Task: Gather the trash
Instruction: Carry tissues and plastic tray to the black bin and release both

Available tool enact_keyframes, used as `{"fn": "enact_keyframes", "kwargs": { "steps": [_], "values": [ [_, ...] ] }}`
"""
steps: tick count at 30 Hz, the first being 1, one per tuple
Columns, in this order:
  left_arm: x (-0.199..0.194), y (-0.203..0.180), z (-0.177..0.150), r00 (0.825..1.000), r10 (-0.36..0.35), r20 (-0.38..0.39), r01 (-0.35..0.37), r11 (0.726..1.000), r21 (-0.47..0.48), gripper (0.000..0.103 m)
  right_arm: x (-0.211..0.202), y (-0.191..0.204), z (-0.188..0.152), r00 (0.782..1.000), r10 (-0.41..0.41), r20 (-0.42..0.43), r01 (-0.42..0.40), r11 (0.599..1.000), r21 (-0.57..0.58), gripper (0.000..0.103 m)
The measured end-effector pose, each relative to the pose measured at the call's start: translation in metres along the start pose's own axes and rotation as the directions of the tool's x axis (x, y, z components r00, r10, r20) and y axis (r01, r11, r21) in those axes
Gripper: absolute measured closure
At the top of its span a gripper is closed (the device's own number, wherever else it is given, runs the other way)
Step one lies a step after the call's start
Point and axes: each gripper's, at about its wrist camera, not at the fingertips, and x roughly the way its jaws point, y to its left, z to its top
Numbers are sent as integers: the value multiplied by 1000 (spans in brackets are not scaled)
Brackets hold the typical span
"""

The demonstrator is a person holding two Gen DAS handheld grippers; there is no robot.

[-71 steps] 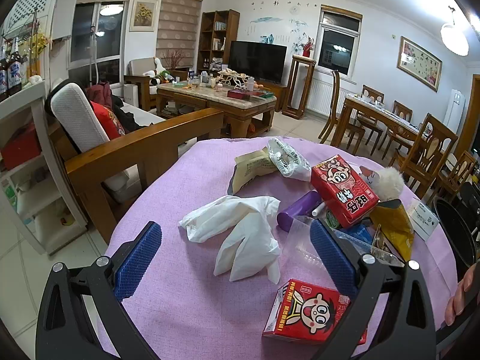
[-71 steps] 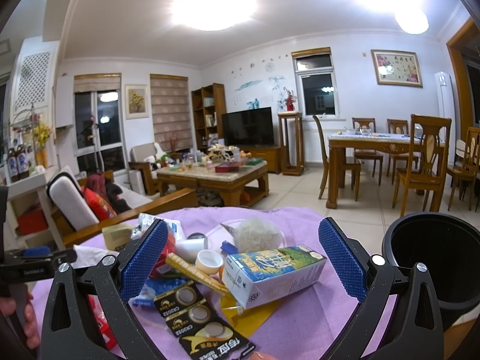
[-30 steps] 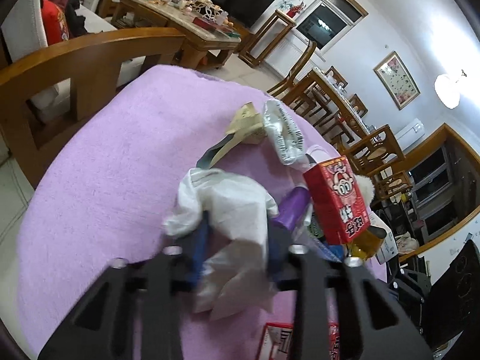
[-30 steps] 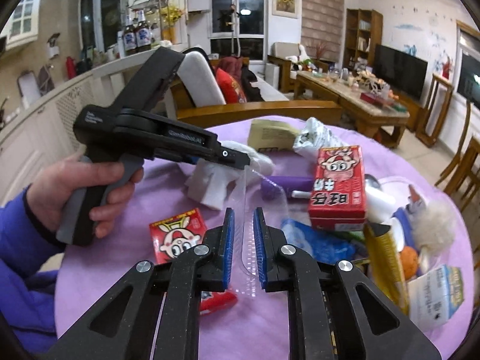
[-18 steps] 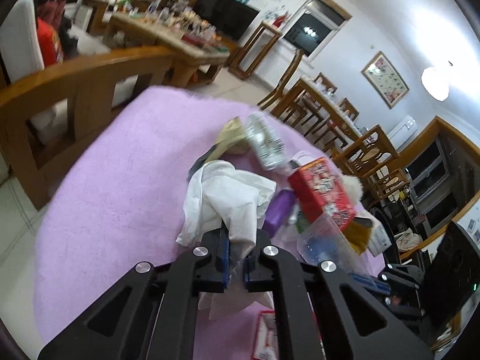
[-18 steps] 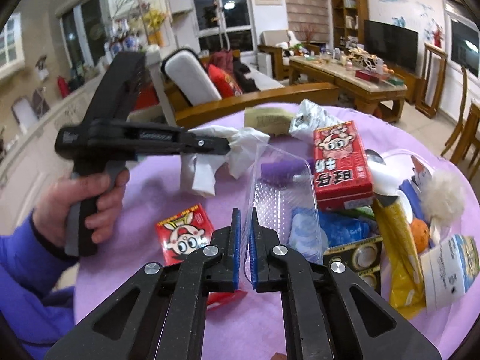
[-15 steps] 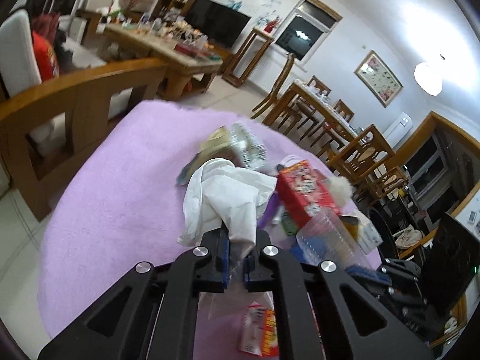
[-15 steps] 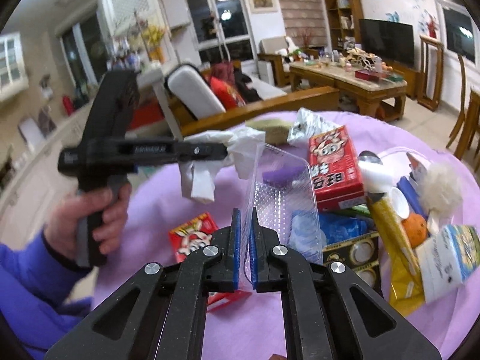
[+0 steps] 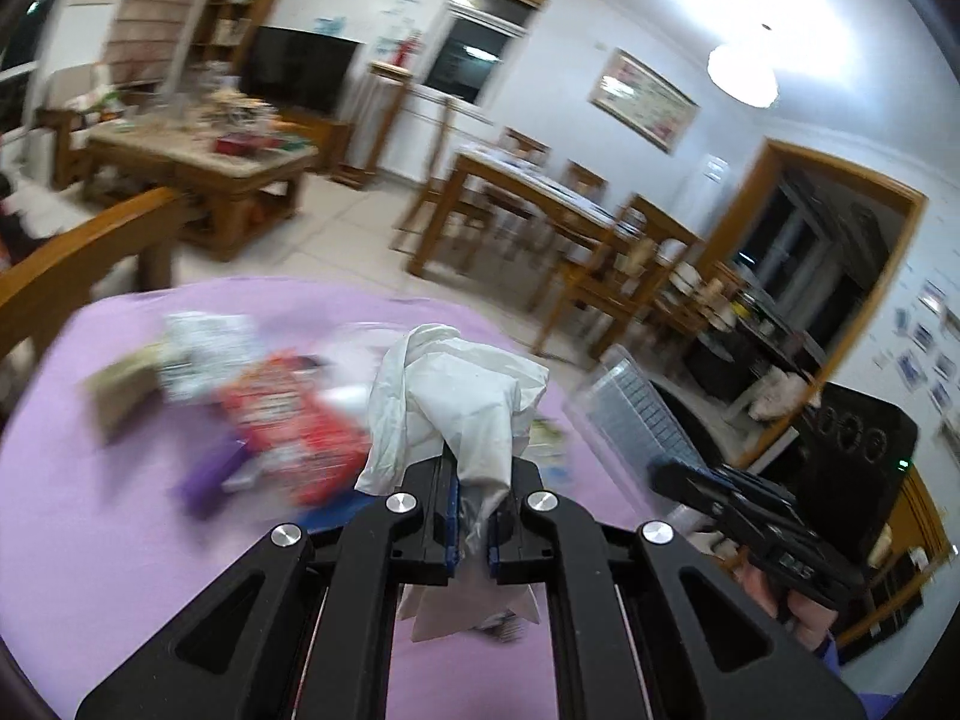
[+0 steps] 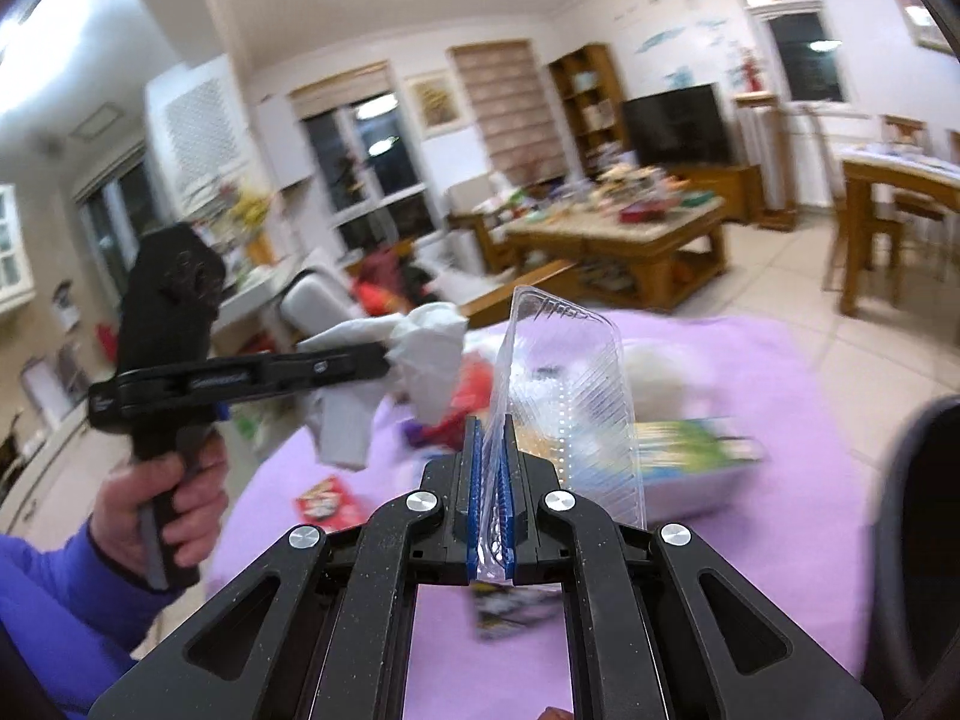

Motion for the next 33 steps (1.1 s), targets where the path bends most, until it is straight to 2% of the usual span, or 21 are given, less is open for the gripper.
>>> {"fn": "enact_keyframes", "kwargs": {
  "steps": [2, 5, 8, 11, 16, 22, 28, 30, 33],
  "values": [
    [21, -22, 4, 999, -41, -25, 42, 999, 24, 95, -23, -26, -1, 998, -53, 31, 52, 998, 34, 97],
    [59, -59, 7, 991, -112, -71, 117, 991, 69, 95, -57, -72, -10, 981, -187, 50, 181, 979, 95, 97],
    [100, -94, 5, 975, -180, -129, 191, 978, 86, 95, -89, -122, -25, 951, -305, 45, 292, 938, 187, 97],
    [143, -123, 3, 960, -210, -183, 233, 966, 113, 95, -109, -157, -45, 920, -392, 21, 377, 896, 234, 97],
    [204, -153, -8, 935, -229, -271, 269, 955, 121, 95, -128, -203, -85, 898, -441, -13, 424, 855, 300, 97],
    [246, -168, -26, 923, -193, -333, 257, 953, 161, 95, -130, -232, -119, 891, -451, -42, 438, 834, 334, 97],
    [260, -174, -36, 915, -157, -370, 236, 955, 179, 95, -117, -235, -117, 890, -452, -62, 443, 826, 348, 97],
    [260, -175, -36, 918, -145, -369, 227, 956, 187, 93, -114, -232, -118, 888, -454, -69, 448, 821, 353, 97],
    [261, -169, -34, 912, -129, -389, 211, 961, 178, 91, -109, -230, -108, 886, -457, -82, 455, 818, 352, 97]
  ]
}}
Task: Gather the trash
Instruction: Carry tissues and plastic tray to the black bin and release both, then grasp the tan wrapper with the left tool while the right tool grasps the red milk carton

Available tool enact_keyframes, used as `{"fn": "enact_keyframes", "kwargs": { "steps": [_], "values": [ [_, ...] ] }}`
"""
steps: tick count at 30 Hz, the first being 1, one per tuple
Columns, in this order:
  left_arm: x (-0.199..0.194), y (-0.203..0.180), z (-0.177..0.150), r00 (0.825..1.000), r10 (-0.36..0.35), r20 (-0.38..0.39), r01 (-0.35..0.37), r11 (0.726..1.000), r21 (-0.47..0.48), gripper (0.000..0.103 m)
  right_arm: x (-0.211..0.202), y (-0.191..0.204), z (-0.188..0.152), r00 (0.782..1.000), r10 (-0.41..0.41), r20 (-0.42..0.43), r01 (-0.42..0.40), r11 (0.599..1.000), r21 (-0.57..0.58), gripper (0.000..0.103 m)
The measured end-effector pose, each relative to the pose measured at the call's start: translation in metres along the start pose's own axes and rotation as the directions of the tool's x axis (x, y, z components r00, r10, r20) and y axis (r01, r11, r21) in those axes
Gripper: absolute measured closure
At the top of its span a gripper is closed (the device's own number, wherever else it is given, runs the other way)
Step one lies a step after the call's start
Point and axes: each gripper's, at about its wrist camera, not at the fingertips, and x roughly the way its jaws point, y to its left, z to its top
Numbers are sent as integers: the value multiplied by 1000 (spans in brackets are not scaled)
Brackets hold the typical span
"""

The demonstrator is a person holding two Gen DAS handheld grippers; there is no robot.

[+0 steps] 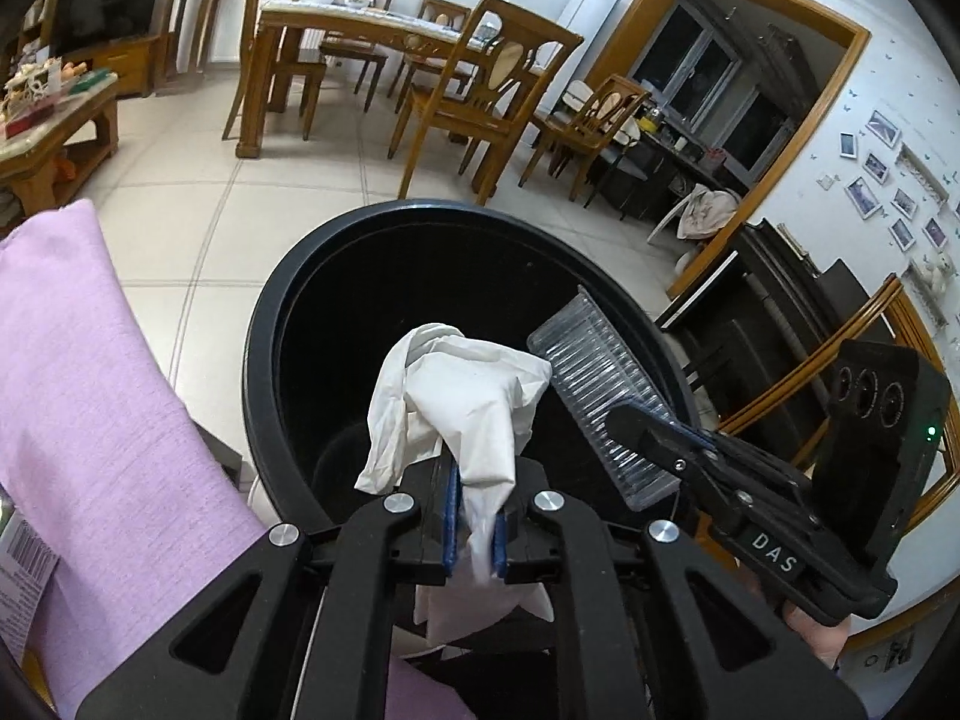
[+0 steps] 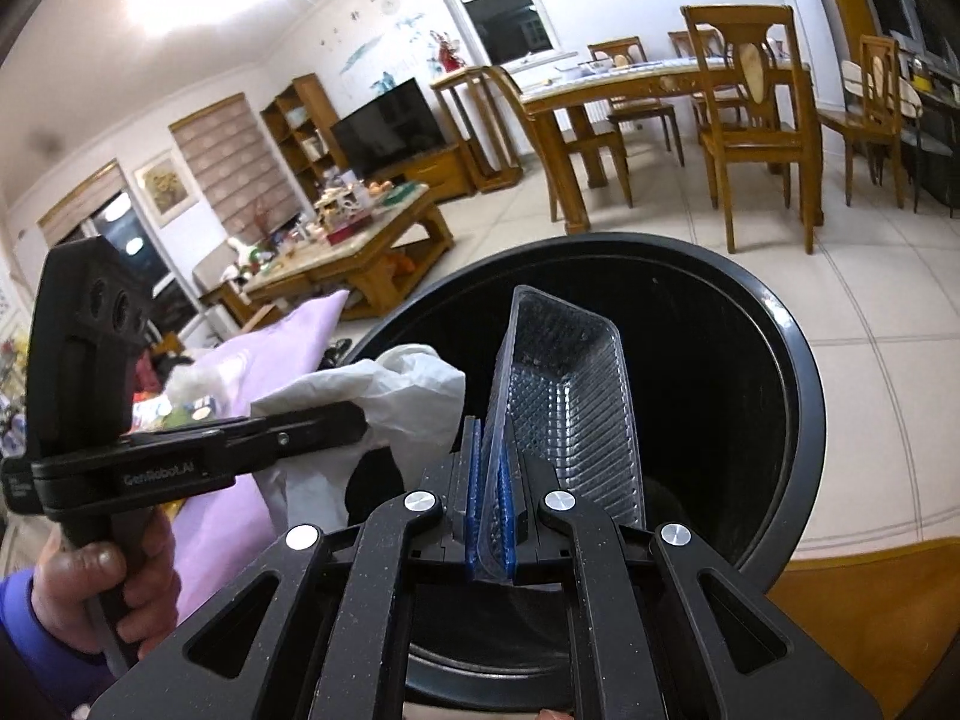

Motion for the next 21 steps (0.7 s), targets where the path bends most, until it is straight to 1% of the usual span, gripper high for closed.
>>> {"fn": "enact_keyframes", "kwargs": {
  "steps": [1, 2, 3, 4, 5, 6, 11, 16, 18, 19, 20, 21],
  "values": [
    [2, -3, 2, 1000, 0, -5, 0, 1000, -5, 84, 0, 3, 1, 1000, -3, -4, 3, 1000, -2, 96],
    [0, -5, 3, 1000, 3, -5, -3, 1000, -7, 66, -1, 8, 4, 1000, -7, -7, 7, 1000, -3, 88],
    [-4, -5, 2, 1000, 12, 3, -12, 1000, -4, 56, 0, 10, 5, 1000, -13, -9, 13, 1000, -6, 75],
    [-9, -6, 0, 999, 30, 29, -30, 1000, 2, 30, 0, 13, 7, 1000, -17, -8, 17, 1000, -6, 66],
    [-18, -5, -1, 997, 43, 61, -43, 999, 7, 18, 0, 15, 6, 1000, -20, -2, 20, 1000, -6, 52],
    [-26, -6, -4, 995, 51, 90, -53, 999, 14, 17, -1, 15, 7, 1000, -21, 1, 21, 1000, -6, 49],
    [-62, -4, -9, 992, 22, 122, -24, 1000, 13, 17, -5, 25, 6, 999, -37, 19, 37, 999, -1, 49],
    [-115, 13, -22, 982, 25, 187, -28, 1000, 12, 17, -6, 60, 15, 999, -16, 37, 18, 999, -42, 49],
    [-142, 27, -29, 975, 49, 218, -50, 999, -2, 17, -2, 85, 18, 999, 6, 32, -4, 997, -75, 49],
    [-150, 31, -31, 972, 61, 229, -60, 998, -9, 17, 2, 98, 19, 999, 20, 27, -18, 996, -91, 47],
    [-162, 39, -35, 967, 74, 243, -71, 997, -21, 17, 7, 116, 19, 999, 40, 20, -37, 993, -112, 41],
    [-182, 54, -41, 960, 92, 264, -83, 996, -45, 17, 10, 128, 19, 999, 52, 15, -50, 991, -126, 37]
  ]
}}
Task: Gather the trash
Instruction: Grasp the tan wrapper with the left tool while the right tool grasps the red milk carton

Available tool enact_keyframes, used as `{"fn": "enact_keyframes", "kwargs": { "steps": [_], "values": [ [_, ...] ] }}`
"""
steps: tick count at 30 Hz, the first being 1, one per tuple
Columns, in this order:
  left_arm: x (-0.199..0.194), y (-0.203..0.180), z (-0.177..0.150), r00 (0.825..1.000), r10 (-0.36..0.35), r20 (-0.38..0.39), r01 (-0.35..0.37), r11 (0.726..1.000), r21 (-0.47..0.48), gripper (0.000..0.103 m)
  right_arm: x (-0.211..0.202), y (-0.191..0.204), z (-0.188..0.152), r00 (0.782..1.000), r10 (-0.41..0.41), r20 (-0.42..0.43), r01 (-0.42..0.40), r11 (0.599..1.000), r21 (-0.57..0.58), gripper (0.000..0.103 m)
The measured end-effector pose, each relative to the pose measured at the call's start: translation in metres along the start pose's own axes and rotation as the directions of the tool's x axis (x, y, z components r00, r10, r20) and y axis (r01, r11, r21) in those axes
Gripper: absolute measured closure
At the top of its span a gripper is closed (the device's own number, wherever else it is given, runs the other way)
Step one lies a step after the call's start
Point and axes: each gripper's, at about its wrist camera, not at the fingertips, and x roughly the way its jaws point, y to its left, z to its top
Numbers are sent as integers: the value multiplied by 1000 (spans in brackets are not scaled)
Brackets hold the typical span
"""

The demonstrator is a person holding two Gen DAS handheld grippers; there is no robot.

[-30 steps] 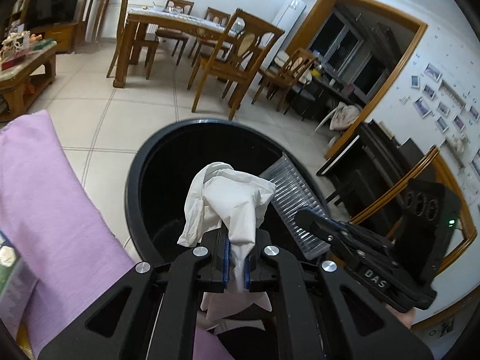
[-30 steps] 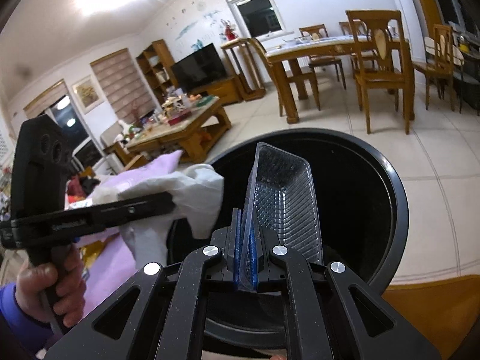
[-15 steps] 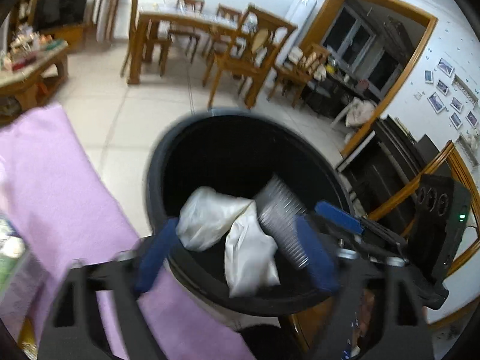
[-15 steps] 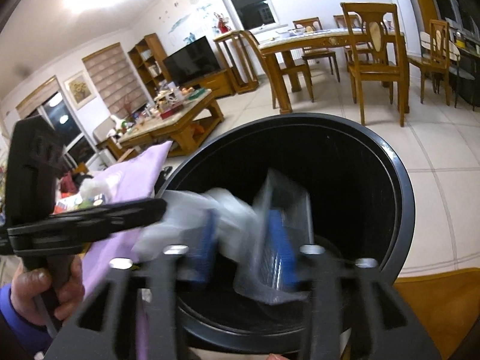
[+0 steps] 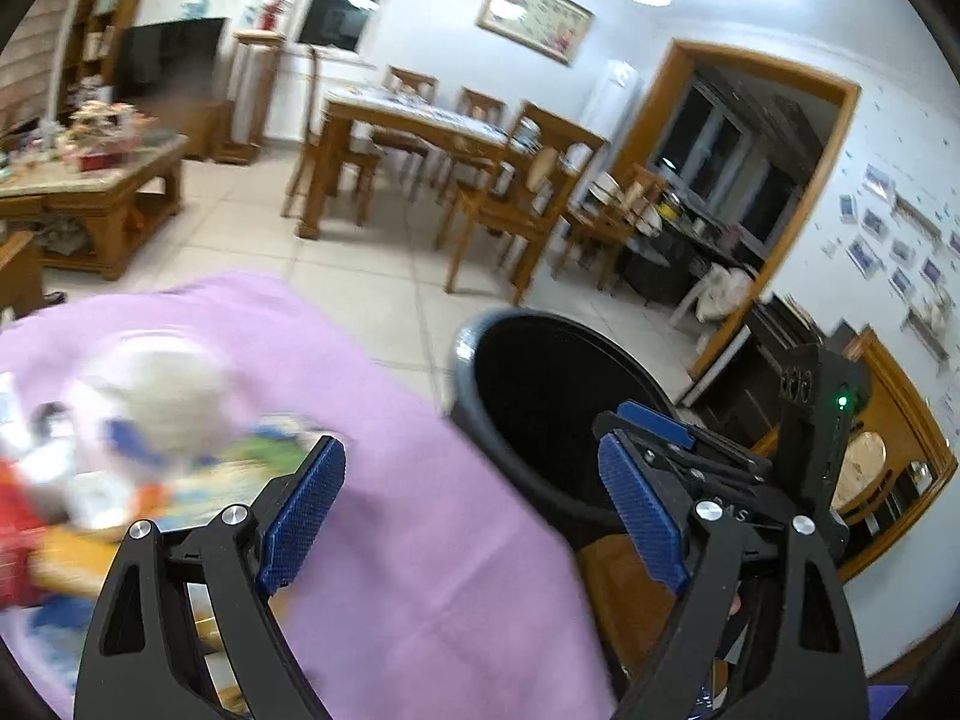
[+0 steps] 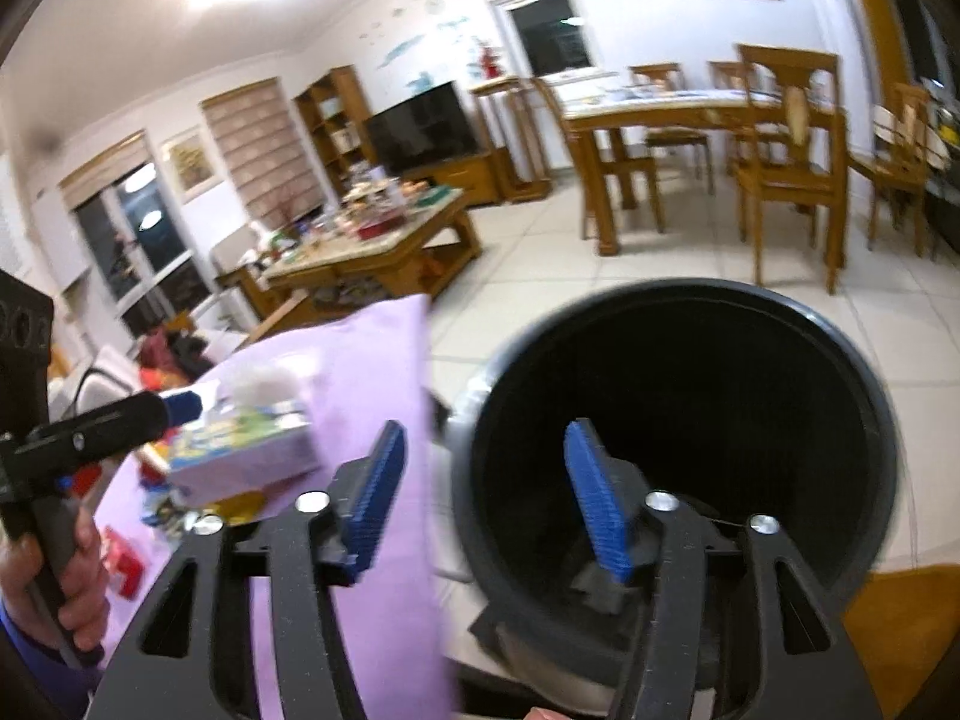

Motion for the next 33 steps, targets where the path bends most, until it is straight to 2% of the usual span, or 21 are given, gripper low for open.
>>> {"fn": "enact_keyframes", "kwargs": {
  "steps": [2, 5, 7, 9, 11, 14, 16, 19, 22, 26, 30, 31, 32, 33],
  "values": [
    [-27, 28, 1, 998, 47, 36, -46, 998, -32, 17, 13, 33, 3, 999, 38, -15, -39, 998, -41, 32],
    [-65, 78, 0, 987, 143, 73, -135, 985, -108, 15, 30, 72, 6, 995, 88, -39, -90, 993, -70, 13],
    [-90, 124, -2, 975, 211, 73, -193, 961, -199, 15, 45, 102, 8, 989, 135, -59, -139, 987, -77, 10],
    [-108, 157, -7, 963, 259, 71, -233, 938, -256, 15, 55, 123, 11, 986, 148, -73, -154, 984, -88, 9],
    [-124, 192, -11, 943, 328, 60, -298, 909, -291, 15, 65, 141, 14, 983, 163, -89, -172, 980, -103, 9],
    [-130, 227, -21, 918, 396, -8, -384, 884, -265, 15, 72, 173, 15, 974, 201, -106, -215, 966, -141, 9],
    [-125, 244, -30, 907, 416, -69, -420, 878, -229, 16, 77, 199, 16, 970, 214, -118, -234, 952, -195, 9],
    [-124, 264, -44, 886, 451, -105, -463, 866, -189, 17, 91, 243, 15, 962, 228, -152, -263, 922, -283, 9],
    [-118, 276, -46, 879, 463, -115, -476, 868, -143, 17, 108, 289, 11, 962, 207, -180, -262, 887, -380, 9],
    [-104, 282, -51, 866, 478, -150, -492, 866, -83, 29, 144, 346, -4, 961, 132, -242, -241, 827, -507, 9],
    [-98, 293, -50, 860, 485, -159, -499, 864, -70, 30, 180, 371, -20, 970, -7, -245, -145, 789, -597, 9],
    [-97, 296, -50, 863, 480, -160, -495, 866, -69, 36, 185, 373, -24, 970, -25, -243, -131, 787, -604, 9],
    [-95, 294, -51, 863, 476, -168, -492, 868, -66, 48, 189, 374, -27, 969, -36, -244, -123, 787, -605, 9],
    [-94, 296, -50, 859, 484, -168, -499, 865, -59, 52, 194, 374, -30, 967, -42, -251, -121, 790, -600, 12]
  ]
}}
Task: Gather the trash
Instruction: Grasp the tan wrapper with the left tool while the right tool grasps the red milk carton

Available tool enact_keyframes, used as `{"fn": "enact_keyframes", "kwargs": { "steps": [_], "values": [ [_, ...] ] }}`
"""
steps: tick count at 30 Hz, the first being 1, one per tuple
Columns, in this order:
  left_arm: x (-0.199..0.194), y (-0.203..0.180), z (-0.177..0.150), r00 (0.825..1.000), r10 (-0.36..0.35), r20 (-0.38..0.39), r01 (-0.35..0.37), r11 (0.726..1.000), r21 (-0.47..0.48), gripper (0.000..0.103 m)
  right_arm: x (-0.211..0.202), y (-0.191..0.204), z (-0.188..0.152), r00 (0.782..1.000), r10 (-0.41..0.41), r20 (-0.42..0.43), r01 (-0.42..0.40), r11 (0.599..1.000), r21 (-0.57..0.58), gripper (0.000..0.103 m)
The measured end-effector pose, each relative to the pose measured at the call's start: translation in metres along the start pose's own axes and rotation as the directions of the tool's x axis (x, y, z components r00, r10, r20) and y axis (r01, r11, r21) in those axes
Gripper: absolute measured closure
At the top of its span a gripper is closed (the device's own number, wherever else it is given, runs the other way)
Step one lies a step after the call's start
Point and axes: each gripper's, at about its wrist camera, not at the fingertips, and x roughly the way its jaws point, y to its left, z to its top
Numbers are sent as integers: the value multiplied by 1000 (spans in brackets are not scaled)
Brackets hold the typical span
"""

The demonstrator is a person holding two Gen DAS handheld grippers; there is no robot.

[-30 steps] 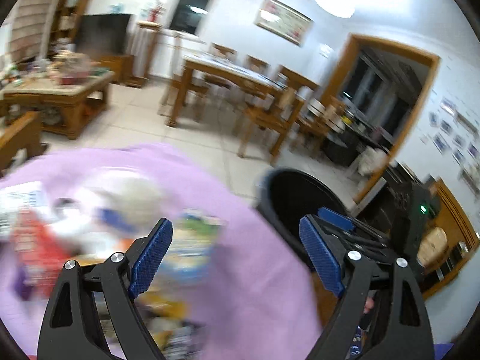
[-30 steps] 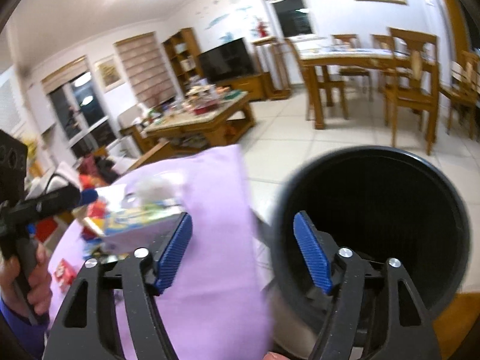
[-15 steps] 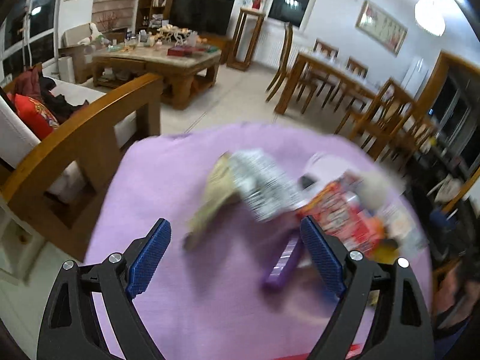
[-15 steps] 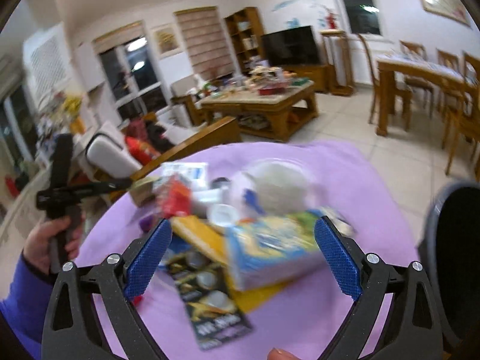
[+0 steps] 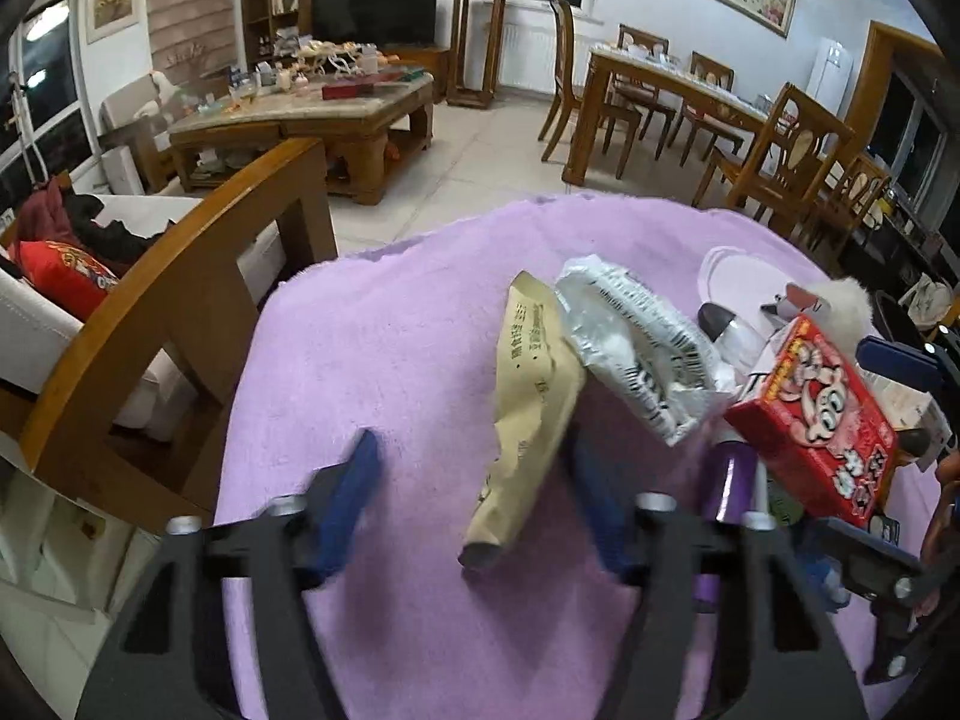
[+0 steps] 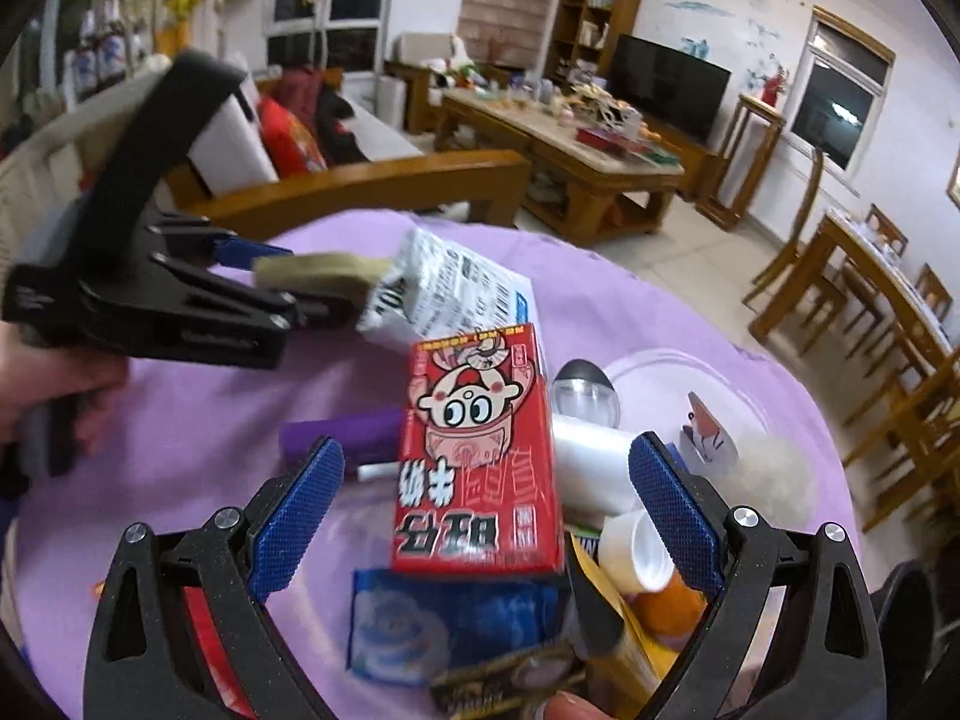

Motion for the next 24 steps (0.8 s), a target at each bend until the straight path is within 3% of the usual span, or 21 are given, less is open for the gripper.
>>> {"fn": "enact_keyframes", "kwargs": {
  "steps": [1, 2, 3, 4, 7, 13, 17, 24],
  "values": [
    [-1, 1, 0, 1000, 0, 1, 0, 1000, -5, 58, 4, 1, 0, 1000, 2, -8, -2, 1000, 2, 19],
    [-2, 3, 1, 1000, -9, 4, 10, 1000, -14, 67, 7, 1, -1, 1000, 2, -18, -2, 1000, 1, 38],
    [-1, 5, 0, 1000, -26, 2, 26, 999, -23, 69, 9, -1, -4, 1000, 3, -25, -3, 1000, 1, 47],
    [-2, 6, 1, 999, -34, 5, 34, 999, -31, 71, 10, -1, -5, 1000, 6, -22, -6, 1000, 3, 48],
    [0, 10, 1, 998, -66, 5, 67, 996, -51, 91, 7, -6, -7, 999, 40, -8, -40, 999, 27, 48],
    [-16, 13, -7, 990, -129, 49, 133, 986, -97, 91, -21, -18, -12, 989, 131, 61, -136, 987, 83, 48],
    [-40, 4, -12, 981, -171, 92, 180, 978, -103, 91, -51, -26, -11, 969, 207, 132, -222, 968, 117, 48],
    [-90, -36, -13, 952, -236, 193, 254, 964, -77, 91, -109, -59, -28, 941, 235, 245, -282, 943, 177, 48]
  ]
}}
